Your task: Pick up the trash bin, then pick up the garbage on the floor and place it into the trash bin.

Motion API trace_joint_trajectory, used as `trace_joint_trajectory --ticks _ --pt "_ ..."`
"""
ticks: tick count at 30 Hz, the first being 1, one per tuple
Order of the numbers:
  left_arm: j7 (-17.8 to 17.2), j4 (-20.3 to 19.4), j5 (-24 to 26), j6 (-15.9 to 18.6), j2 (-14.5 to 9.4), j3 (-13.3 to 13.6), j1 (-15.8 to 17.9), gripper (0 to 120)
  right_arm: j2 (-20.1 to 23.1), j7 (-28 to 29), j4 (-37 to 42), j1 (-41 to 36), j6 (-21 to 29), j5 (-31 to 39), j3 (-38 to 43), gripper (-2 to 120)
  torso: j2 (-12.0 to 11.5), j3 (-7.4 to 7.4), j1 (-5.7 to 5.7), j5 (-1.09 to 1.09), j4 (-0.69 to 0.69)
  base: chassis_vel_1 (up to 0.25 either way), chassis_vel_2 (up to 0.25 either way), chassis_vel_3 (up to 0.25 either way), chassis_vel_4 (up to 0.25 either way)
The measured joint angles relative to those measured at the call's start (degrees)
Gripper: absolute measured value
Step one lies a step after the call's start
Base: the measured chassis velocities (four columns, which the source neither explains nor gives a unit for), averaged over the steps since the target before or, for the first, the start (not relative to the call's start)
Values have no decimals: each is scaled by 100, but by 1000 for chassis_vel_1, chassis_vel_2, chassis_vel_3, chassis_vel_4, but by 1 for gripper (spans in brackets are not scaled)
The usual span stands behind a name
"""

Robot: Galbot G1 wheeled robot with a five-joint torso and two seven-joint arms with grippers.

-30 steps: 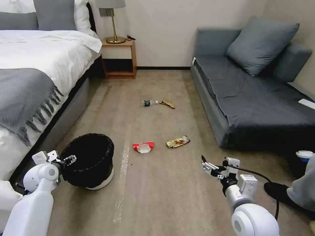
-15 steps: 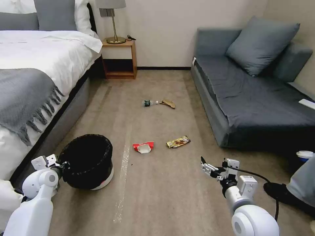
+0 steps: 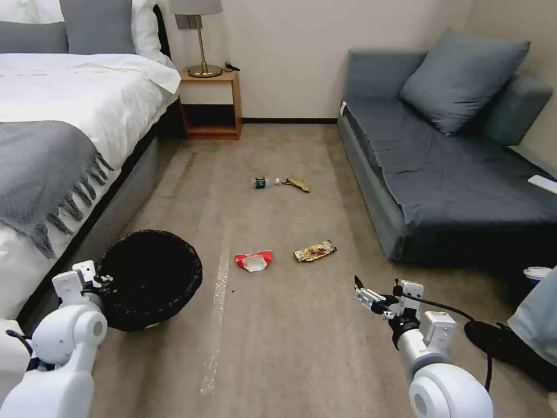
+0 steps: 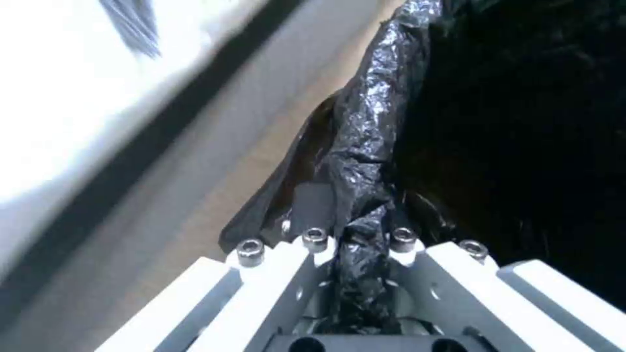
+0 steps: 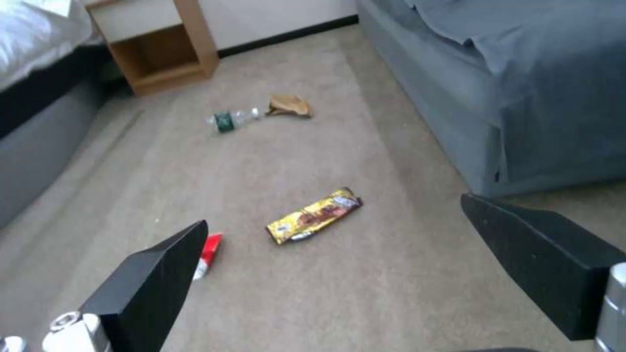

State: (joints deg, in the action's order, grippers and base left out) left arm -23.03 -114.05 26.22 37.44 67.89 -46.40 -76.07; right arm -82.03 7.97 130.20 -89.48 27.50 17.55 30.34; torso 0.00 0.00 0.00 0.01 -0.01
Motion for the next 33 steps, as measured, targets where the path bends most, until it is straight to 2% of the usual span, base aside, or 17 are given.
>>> trace_joint_trajectory --ticks 2,4,5,6,10,14,21,33 --pt "30 -133 -507 -146 40 -30 -156 0 -10 0 1 24 -27 188 0 100 0 0 0 -2 1 0 0 0 0" --pt "46 -161 -671 -198 49 -42 -197 0 -15 0 1 29 -27 231 -1 100 0 0 0 -1 2 0 0 0 0" --pt "97 -205 -1141 -367 68 -66 -308 0 -33 0 -5 60 -32 356 -4 100 0 0 0 0 2 0 0 0 0" --pt "119 -205 -1377 -456 82 -72 -339 0 -38 0 -24 81 -55 392 -4 100 0 0 0 -3 2 0 0 0 0" --pt "133 -150 -1657 -607 98 -81 -341 0 -43 -5 -63 112 -109 463 5 100 0 0 0 0 1 0 0 0 0" --pt "150 -46 -1846 -713 118 -75 -301 0 -25 -46 -105 124 -166 490 29 100 0 0 0 -1 1 0 0 0 0" --pt "211 15 -1878 -730 130 -39 -247 0 -13 -126 -169 138 -192 476 58 100 0 0 0 -1 1 0 0 0 0" --pt "357 50 -1925 -688 136 17 -250 0 -38 -159 -227 154 -193 435 28 100 0 0 0 -1 0 -129 121 141 -123"
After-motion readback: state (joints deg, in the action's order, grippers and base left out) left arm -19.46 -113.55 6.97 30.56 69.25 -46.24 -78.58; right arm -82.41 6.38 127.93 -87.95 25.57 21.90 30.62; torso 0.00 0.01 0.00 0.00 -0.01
